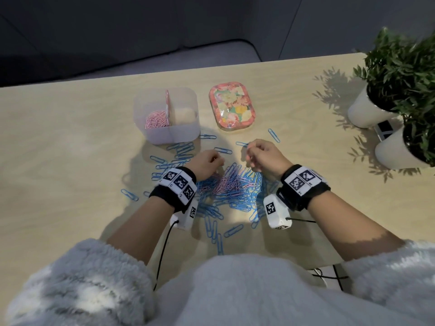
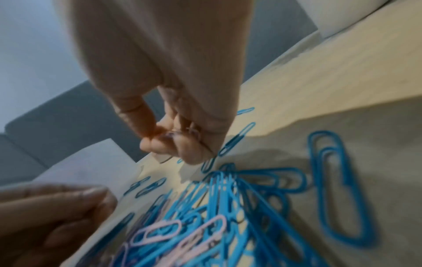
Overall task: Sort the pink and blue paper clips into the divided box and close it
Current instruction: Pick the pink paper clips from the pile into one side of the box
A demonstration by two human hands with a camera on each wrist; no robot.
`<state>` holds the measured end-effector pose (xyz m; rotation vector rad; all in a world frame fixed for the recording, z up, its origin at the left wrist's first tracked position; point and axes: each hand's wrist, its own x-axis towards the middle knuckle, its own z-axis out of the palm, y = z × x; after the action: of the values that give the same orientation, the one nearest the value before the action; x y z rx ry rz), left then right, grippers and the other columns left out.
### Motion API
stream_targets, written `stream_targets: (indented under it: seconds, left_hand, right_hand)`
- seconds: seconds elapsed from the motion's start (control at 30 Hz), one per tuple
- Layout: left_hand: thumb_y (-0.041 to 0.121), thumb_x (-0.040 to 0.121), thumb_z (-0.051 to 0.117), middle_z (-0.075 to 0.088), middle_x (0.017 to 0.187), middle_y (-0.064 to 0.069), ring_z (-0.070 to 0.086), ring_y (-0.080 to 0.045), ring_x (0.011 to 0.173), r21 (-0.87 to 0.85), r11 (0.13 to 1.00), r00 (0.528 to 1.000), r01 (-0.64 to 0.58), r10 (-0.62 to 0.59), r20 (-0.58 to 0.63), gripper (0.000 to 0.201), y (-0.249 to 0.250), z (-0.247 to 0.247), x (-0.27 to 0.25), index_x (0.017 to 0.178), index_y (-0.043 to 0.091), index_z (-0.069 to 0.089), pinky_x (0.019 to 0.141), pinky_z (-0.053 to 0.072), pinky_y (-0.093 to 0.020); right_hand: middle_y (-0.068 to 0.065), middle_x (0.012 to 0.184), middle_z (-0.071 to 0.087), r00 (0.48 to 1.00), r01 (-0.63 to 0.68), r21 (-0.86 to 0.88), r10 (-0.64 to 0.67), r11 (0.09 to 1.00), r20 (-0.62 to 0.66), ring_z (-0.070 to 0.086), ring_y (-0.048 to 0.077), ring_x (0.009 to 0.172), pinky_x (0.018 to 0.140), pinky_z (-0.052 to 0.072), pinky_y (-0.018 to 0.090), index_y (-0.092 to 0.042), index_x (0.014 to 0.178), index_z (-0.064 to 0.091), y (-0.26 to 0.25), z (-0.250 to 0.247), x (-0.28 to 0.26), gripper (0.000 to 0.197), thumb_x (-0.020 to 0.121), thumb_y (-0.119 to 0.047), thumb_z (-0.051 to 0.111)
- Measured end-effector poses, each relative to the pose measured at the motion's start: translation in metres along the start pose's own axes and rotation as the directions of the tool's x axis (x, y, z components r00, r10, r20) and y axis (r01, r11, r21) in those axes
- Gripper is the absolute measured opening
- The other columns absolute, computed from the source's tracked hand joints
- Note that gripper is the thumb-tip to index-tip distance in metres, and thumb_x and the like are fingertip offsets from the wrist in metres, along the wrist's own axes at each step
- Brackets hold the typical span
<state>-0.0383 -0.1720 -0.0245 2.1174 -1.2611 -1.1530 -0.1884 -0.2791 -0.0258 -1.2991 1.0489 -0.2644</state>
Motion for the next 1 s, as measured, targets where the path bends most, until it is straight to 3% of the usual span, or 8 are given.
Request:
stream_targets:
  seconds: [0.07,0.17,0.27,0.37,0.5,0.77,0.9,1.0]
  left_hand:
    - [0.029,0.090,0.056,0.053,0.073,0.001,0.048,-0.018,0.074,0.062,0.998,0.999,0.008,-0.005,-0.042,0.019,-0.001,0.005,-0.003,0.080,0.012,0.055,0.070,0.035,-0.026]
    - [0.029,0.086,0.060,0.056,0.080,-0.002,0.053,-0.022,0.079,0.108,0.994,0.995,0.012,-0.001,-0.100,0.018,-0.002,0.009,-0.007,0.080,0.014,0.053,0.070,0.038,-0.029]
    - [0.025,0.087,0.058,0.064,0.093,-0.009,0.058,-0.027,0.091,0.193,0.981,0.991,-0.007,0.032,-0.128,0.016,-0.001,0.008,-0.010,0.092,0.010,0.060,0.077,0.043,-0.033]
    - [0.025,0.083,0.062,0.067,0.100,-0.010,0.060,-0.028,0.097,0.242,0.970,0.989,-0.021,0.056,-0.137,0.017,-0.001,0.011,-0.010,0.094,0.012,0.062,0.078,0.044,-0.033]
    - [0.034,0.084,0.060,0.066,0.102,-0.008,0.059,-0.028,0.098,0.289,0.957,0.985,-0.019,0.067,-0.158,0.021,0.000,0.017,-0.006,0.093,0.015,0.061,0.079,0.044,-0.034]
    - [0.025,0.091,0.053,0.060,0.108,-0.014,0.056,-0.032,0.100,0.354,0.934,0.995,-0.059,0.085,-0.059,0.023,0.005,0.022,0.000,0.098,0.004,0.058,0.084,0.043,-0.036]
    - [0.016,0.088,0.053,0.055,0.087,-0.012,0.051,-0.026,0.081,0.208,0.977,0.995,-0.054,0.070,-0.073,0.010,0.005,0.018,-0.001,0.083,0.007,0.053,0.069,0.038,-0.031]
    - [0.012,0.087,0.055,0.055,0.078,-0.003,0.049,-0.015,0.066,-0.033,0.999,0.995,-0.021,0.017,-0.101,0.006,0.006,0.011,0.003,0.082,0.009,0.052,0.056,0.038,-0.014]
  right_hand:
    - [0.001,0.055,0.046,0.985,0.120,-0.311,-0.073,0.943,0.157,0.038,0.009,0.042,0.041,0.028,0.017,-0.016,0.076,0.058,0.000,0.003,0.001,0.017,0.086,-0.003,0.052]
    - [-0.008,0.056,0.040,0.932,0.342,-0.737,-0.109,0.583,0.346,0.041,0.012,0.055,0.054,0.031,0.025,-0.022,0.093,0.065,-0.001,0.006,0.001,0.016,0.079,-0.014,0.065]
    - [-0.010,0.058,0.041,0.930,0.365,-0.847,-0.114,0.386,0.348,0.046,0.017,0.069,0.066,0.034,0.026,-0.026,0.087,0.065,-0.002,0.002,-0.002,0.008,0.080,-0.021,0.065]
    - [-0.012,0.059,0.043,0.943,0.323,-0.801,-0.096,0.505,0.319,0.044,0.013,0.064,0.063,0.035,0.027,-0.031,0.065,0.052,0.002,-0.018,0.002,0.026,0.080,-0.016,0.066]
    - [-0.008,0.056,0.049,0.976,0.215,-0.653,-0.136,0.726,0.170,0.041,0.006,0.053,0.057,0.034,0.023,-0.028,0.059,0.056,0.005,-0.050,0.006,0.033,0.080,-0.006,0.066]
    - [0.012,0.078,0.068,0.980,0.112,-0.560,-0.185,0.821,-0.076,0.053,0.016,0.074,0.074,0.041,0.026,-0.008,0.092,0.074,0.014,-0.067,0.011,0.017,0.086,-0.010,0.058]
    - [0.011,0.093,0.072,0.932,-0.037,-0.663,-0.214,0.748,-0.293,0.062,0.026,0.086,0.081,0.048,0.033,-0.019,0.093,0.073,0.013,-0.067,0.007,0.021,0.083,-0.018,0.055]
    - [0.006,0.101,0.072,0.935,-0.036,-0.773,-0.253,0.633,-0.250,0.062,0.030,0.100,0.081,0.047,0.032,-0.024,0.096,0.072,0.011,-0.061,-0.003,0.023,0.082,-0.019,0.054]
